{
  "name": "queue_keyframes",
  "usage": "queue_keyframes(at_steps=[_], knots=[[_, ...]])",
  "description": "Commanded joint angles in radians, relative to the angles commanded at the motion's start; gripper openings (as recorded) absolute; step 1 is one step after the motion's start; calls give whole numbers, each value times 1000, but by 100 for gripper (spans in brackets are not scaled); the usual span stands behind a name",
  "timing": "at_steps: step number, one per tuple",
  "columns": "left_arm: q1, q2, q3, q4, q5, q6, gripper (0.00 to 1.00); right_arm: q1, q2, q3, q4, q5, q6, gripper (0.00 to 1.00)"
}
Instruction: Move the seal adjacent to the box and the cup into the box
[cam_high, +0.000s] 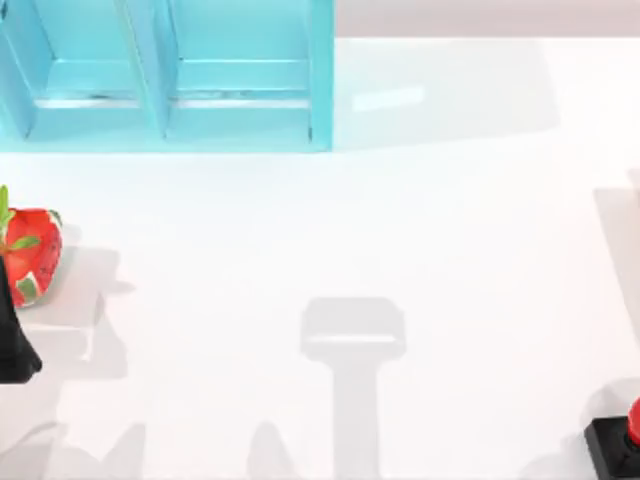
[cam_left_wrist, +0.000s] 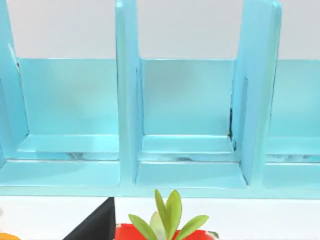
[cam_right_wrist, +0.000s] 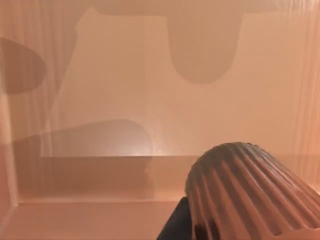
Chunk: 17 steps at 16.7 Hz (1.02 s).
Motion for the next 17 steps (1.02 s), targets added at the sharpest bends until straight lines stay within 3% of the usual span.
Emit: queue_keyframes(at_steps=[11,16,17], knots=[[0,0,0,0,0,0,100,-2,62,-188,254,0,0,0],[0,0,0,0,0,0,100,-3,67,-203,274,0,0,0],[0,0,0,0,0,0,100,-3,67,-203,274,0,0,8]])
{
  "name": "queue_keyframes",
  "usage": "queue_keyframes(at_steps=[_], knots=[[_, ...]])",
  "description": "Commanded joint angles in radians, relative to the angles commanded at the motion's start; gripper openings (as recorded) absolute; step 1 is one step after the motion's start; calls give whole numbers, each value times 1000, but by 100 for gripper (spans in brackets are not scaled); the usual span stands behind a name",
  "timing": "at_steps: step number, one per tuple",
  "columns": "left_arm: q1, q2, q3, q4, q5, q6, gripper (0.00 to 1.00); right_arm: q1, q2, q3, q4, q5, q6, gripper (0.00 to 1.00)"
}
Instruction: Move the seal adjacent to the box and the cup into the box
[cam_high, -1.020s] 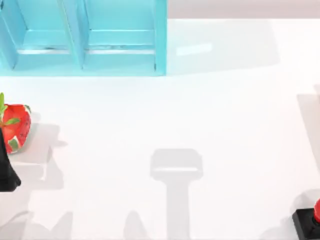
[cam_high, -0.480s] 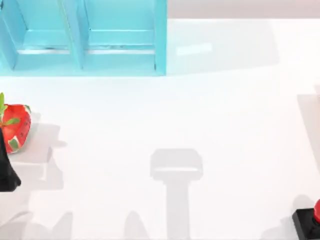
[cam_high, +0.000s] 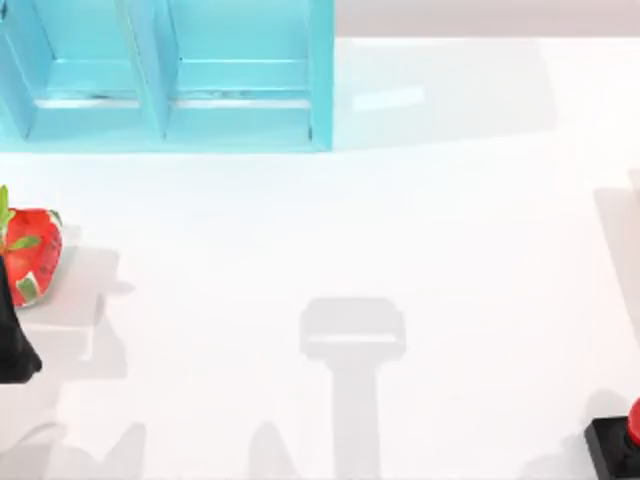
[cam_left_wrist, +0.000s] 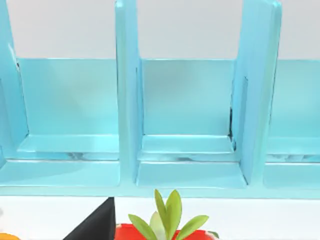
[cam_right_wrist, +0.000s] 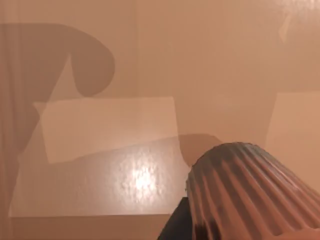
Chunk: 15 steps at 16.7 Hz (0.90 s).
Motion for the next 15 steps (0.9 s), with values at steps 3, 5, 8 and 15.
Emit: queue_keyframes(at_steps=[3,5,8,15], knots=[[0,0,0,0,0,0,100,0,0,0,0,0,0,30],[0,0,0,0,0,0,100,0,0,0,0,0,0,45],[0,0,0,0,0,0,100,0,0,0,0,0,0,68],[0,0,0,0,0,0,100,0,0,0,0,0,0,100]])
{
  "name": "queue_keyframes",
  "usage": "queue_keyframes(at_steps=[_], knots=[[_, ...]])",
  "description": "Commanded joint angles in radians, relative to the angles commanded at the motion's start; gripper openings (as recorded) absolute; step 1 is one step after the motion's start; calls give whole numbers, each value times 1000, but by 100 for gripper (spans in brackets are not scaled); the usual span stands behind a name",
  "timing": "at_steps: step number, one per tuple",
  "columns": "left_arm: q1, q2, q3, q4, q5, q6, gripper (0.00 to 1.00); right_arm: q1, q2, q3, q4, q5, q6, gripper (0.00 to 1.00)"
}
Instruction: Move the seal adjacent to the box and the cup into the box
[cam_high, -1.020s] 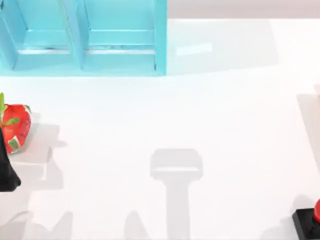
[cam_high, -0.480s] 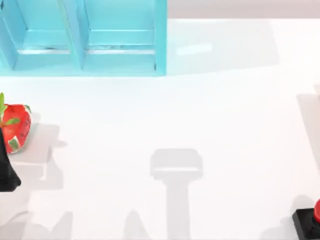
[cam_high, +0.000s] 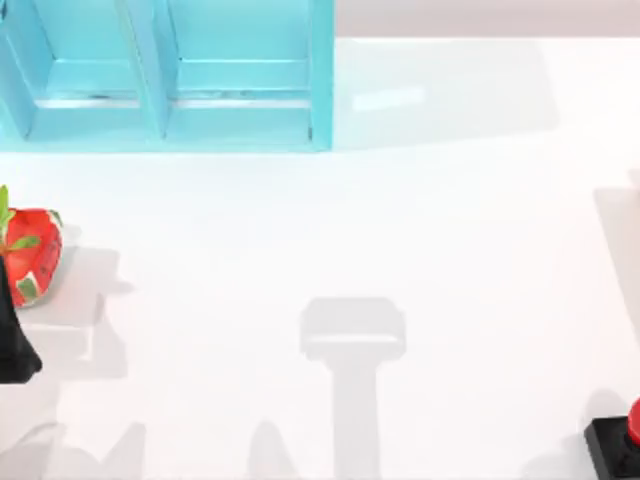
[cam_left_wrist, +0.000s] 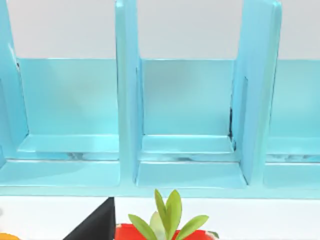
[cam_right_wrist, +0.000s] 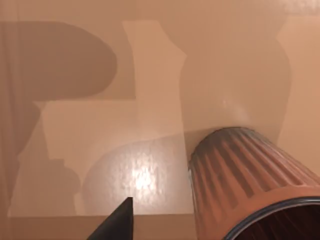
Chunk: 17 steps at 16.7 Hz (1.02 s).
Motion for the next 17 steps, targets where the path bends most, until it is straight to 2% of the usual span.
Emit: queue_keyframes(at_steps=[8,17], knots=[[0,0,0,0,0,0,100,-2,-4,16,-17,0,1,100],[0,0,0,0,0,0,100,-6,-56,318,-379,-1,-6,100]])
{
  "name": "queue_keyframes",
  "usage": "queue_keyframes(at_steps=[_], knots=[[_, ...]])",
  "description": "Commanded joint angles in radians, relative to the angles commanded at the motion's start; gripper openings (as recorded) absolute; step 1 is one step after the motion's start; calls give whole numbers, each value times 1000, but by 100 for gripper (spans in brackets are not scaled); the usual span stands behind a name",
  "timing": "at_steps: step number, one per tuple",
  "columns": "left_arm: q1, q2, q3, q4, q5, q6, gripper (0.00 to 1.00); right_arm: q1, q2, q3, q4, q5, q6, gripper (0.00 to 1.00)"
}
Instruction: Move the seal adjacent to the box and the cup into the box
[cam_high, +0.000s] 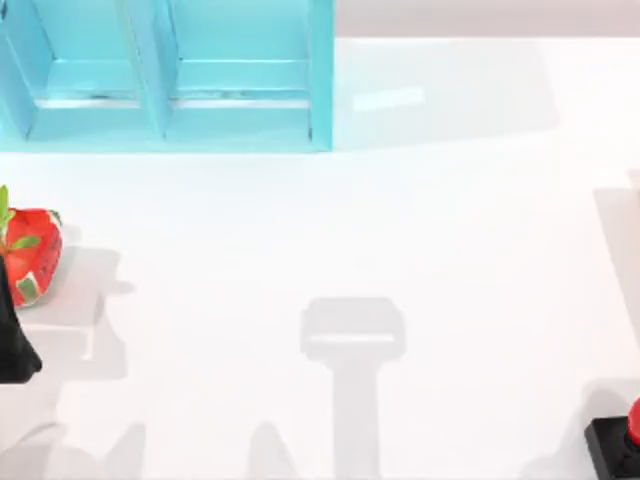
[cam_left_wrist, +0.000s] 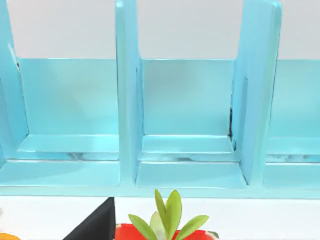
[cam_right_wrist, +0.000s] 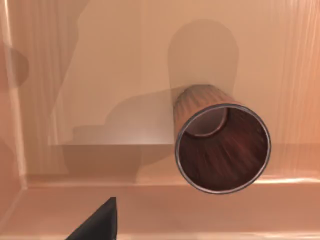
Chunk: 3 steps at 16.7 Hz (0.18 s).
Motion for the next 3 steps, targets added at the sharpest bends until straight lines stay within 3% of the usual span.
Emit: queue_keyframes(at_steps=[3], knots=[[0,0,0,0,0,0,100,0,-7,30,-31,0,0,100]])
